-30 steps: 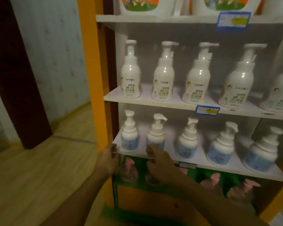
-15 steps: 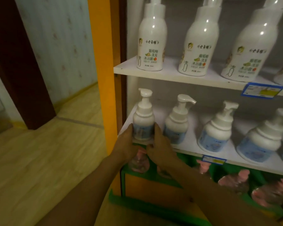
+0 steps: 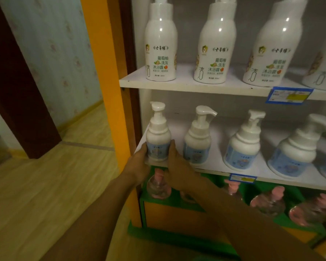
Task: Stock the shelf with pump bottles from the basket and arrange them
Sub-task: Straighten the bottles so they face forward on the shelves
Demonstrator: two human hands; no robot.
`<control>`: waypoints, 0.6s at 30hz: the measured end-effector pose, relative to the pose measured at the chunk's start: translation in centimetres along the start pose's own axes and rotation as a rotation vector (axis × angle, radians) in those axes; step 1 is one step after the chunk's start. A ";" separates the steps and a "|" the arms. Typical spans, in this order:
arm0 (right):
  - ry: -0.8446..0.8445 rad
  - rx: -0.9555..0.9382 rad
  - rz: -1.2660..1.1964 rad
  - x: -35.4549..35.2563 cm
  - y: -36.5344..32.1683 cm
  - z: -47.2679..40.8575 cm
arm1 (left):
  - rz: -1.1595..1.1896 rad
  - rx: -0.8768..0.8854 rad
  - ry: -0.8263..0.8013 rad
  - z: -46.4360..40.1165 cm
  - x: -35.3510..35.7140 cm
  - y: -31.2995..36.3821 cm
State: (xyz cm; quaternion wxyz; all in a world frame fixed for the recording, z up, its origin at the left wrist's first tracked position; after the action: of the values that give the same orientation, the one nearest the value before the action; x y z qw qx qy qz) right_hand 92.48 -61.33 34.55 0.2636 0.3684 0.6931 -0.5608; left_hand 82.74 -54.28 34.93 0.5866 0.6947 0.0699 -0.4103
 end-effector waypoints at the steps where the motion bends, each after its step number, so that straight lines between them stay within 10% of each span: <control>1: -0.002 0.005 -0.005 0.0 0.0 -0.1 | 0.003 -0.004 0.004 0.0 0.0 0.0; 18: 0.002 0.078 -0.003 0.4 0.8 -0.7 | 0.069 0.076 0.018 1.1 0.5 0.3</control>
State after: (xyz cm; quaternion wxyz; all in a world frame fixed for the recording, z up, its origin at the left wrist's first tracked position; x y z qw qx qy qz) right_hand 92.94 -60.47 33.98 0.2472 0.3779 0.6717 -0.5873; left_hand 82.69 -55.50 34.83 0.5731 0.7220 0.0357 -0.3859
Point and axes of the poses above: each hand's wrist, its own z-axis away from the middle knuckle, its own x-axis out of the palm, y = z × x, the point moved 5 cm from there along -z, towards the middle knuckle, and after that the axes turned 15 degrees about -x, right-handed, at the moved point
